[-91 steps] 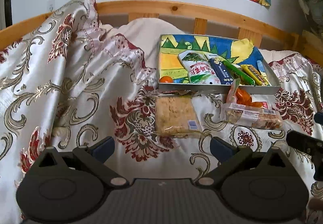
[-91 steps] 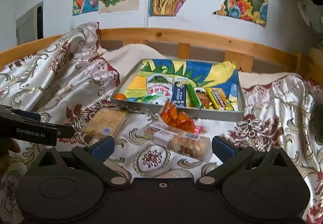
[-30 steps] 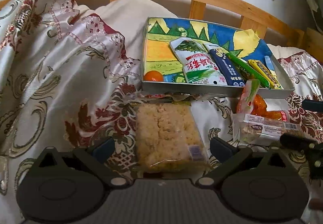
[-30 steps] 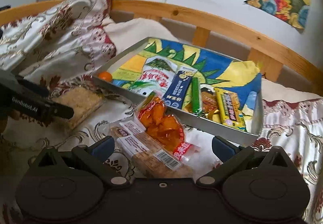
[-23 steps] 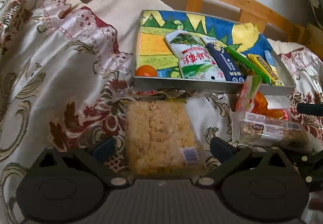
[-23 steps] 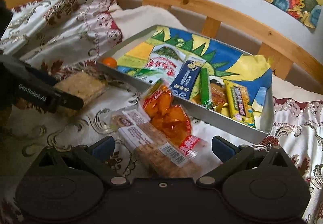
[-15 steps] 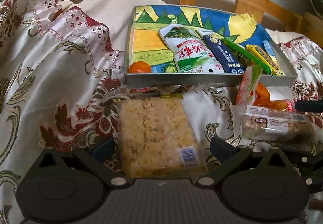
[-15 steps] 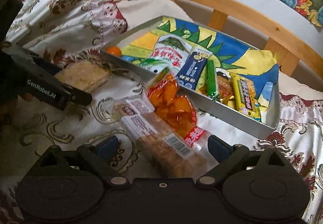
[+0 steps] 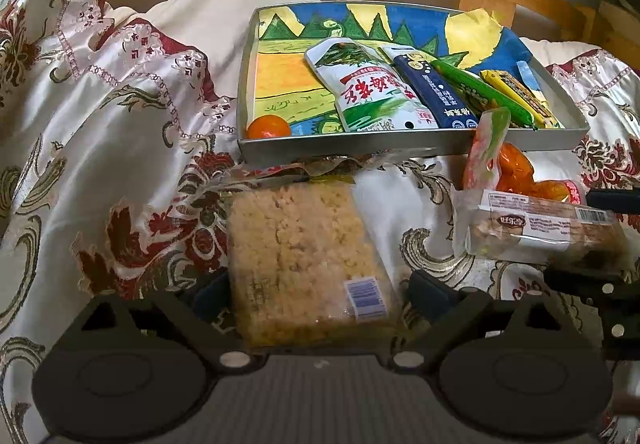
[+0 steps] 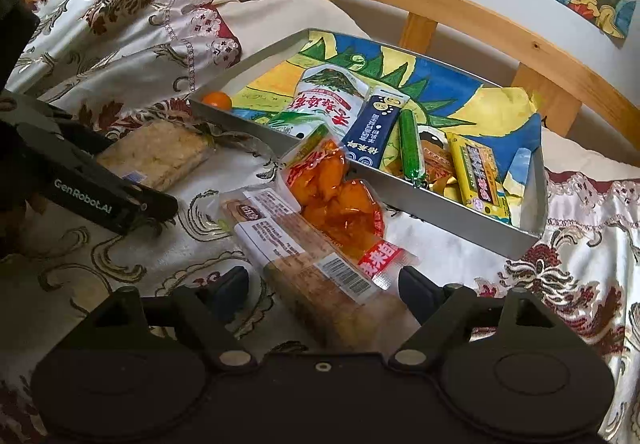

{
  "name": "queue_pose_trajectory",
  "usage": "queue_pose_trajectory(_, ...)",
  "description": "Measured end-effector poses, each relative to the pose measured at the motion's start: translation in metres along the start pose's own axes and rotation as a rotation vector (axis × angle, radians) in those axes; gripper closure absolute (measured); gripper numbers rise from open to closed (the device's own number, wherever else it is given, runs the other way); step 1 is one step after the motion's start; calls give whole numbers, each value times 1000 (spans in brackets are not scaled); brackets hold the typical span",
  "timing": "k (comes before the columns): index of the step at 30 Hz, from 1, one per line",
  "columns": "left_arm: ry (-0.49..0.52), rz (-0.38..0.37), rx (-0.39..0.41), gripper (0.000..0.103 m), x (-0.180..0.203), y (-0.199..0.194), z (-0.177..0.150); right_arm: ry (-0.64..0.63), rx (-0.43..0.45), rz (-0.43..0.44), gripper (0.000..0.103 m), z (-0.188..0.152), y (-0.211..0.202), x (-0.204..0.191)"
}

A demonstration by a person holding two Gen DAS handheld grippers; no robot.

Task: Organize snacks
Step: 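Grasp the puffed-rice bar with the left tool while the right tool grasps the clear bread pack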

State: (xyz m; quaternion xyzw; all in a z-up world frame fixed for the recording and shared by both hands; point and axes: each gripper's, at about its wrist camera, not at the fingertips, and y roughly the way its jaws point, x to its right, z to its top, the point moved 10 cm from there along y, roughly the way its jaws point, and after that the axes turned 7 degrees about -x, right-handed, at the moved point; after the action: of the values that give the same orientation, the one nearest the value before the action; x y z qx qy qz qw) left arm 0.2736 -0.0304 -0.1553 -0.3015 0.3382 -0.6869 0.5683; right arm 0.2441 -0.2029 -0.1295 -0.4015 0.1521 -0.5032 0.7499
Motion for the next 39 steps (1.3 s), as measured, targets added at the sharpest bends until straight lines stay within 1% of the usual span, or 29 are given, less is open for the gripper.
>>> queue_pose_trajectory(3, -9, -1, 2, 9, 0, -1, 0, 16, 0, 3, 26, -2, -4, -2)
queue_pose_trajectory(4, -12, -1, 4, 9, 0, -2, 0, 19, -1, 4, 29, -3, -6, -2)
queue_pose_trajectory(5, -12, 0, 5, 10, 1, -2, 0, 23, -1, 0, 34, -4, -7, -3)
queue_pose_trajectory(7, -11, 5, 8, 12, 1, -3, -1, 28, 3, -12, 38, -5, -10, -3)
queue_pose_trajectory(9, -11, 8, 11, 16, 0, -3, -1, 33, 5, -6, 41, -5, -14, -6)
queue_pose_trajectory(14, -34, -2, 13, 21, -1, -6, 0, 21, 9, -3, 51, -9, -21, -15)
queue_pose_trajectory(17, -55, -16, 12, 22, 0, -9, -2, 8, 0, -9, 55, -11, -26, -22)
queue_pose_trajectory(19, -49, -16, 8, 23, 3, -12, -4, -5, -2, -22, 57, -12, -31, -27)
queue_pose_trajectory(22, -34, -16, -10, 23, 6, -18, -12, -2, -7, -1, 58, -15, -39, -37)
queue_pose_trajectory(28, -31, -22, -64, 23, 6, -39, -39, -9, -26, 26, 58, -26, -55, -50)
queue_pose_trajectory(31, -38, -13, -76, 22, 4, -43, -41, 10, -36, 29, 55, -26, -57, -51)
queue_pose_trajectory(35, -44, -11, -82, 19, 3, -40, -38, 45, -39, 47, 47, -21, -51, -48)
queue_pose_trajectory(37, -21, 1, -77, 19, 3, -37, -35, 42, -39, 39, 40, -20, -47, -47)
queue_pose_trajectory(39, -1, 10, -80, 18, 4, -33, -33, 30, -38, 23, 39, -19, -44, -47)
